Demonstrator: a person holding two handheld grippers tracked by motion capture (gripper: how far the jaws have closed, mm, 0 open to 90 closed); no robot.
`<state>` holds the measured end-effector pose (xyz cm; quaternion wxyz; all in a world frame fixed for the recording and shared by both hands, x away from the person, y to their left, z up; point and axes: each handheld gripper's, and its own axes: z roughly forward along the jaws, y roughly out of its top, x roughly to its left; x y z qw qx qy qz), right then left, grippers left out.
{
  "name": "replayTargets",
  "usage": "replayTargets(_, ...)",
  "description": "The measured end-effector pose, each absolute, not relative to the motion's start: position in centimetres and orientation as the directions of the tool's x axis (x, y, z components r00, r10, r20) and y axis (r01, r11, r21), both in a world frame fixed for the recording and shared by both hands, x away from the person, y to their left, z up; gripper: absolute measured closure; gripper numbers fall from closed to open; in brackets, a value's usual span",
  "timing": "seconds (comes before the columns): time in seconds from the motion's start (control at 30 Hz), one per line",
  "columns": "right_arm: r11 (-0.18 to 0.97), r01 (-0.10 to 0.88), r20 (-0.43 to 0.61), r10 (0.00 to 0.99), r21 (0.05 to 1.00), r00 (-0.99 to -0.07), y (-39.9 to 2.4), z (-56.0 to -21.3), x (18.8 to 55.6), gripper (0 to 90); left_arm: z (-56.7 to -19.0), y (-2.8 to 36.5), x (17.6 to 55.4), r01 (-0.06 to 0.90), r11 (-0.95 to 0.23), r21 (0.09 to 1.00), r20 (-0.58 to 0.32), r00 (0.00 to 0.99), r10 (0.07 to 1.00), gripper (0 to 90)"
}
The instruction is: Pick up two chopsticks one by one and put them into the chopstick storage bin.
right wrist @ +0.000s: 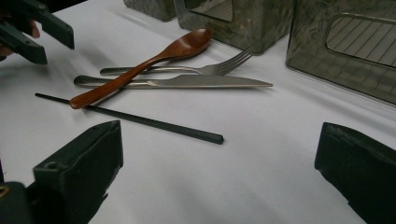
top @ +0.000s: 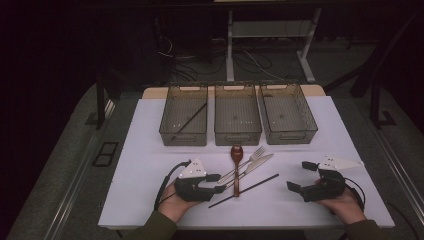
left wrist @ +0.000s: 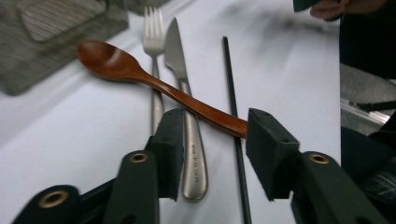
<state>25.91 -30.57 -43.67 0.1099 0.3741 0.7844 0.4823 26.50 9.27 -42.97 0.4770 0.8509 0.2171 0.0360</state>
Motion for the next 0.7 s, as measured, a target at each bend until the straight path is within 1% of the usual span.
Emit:
replayTargets(0.17, 0.256, 0.481, 0.187, 0.693, 0.839, -0.696, -30.6, -43.7, 25.9, 0.5, -43.4, 8.8, 26.2, 0.337, -0.472, 0.815, -0.146, 0.907, 0.396, 64.7)
replayTargets(0.3, 0.253, 0.48, 0.189, 0.694, 0.84, -0.695, -30.6, -43.6, 25.9, 0.5, -43.9, 8.4, 25.7, 0.353, -0.487, 0.799, -0.142, 0.898, 0.418, 67.2)
replayTargets(0.53, 0.256, 0.48, 0.187, 0.693, 0.839, -0.696, -30.5, -43.7, 25.9, 0.5, -44.7, 7.2, 25.3, 0.341, -0.527, 0.779, -0.141, 0.913, 0.382, 70.9)
replayTargets(0.63, 0.254, 0.482, 0.189, 0.694, 0.839, -0.695, -30.6, -43.7, 25.9, 0.5, -45.2, 6.8, 25.2, 0.338, -0.547, 0.765, -0.136, 0.916, 0.377, 74.4)
replayTargets(0.7, 0.255, 0.481, 0.188, 0.693, 0.839, -0.696, -30.6, -43.7, 25.9, 0.5, -45.4, 6.6, 25.2, 0.343, -0.551, 0.761, -0.135, 0.914, 0.383, 75.1)
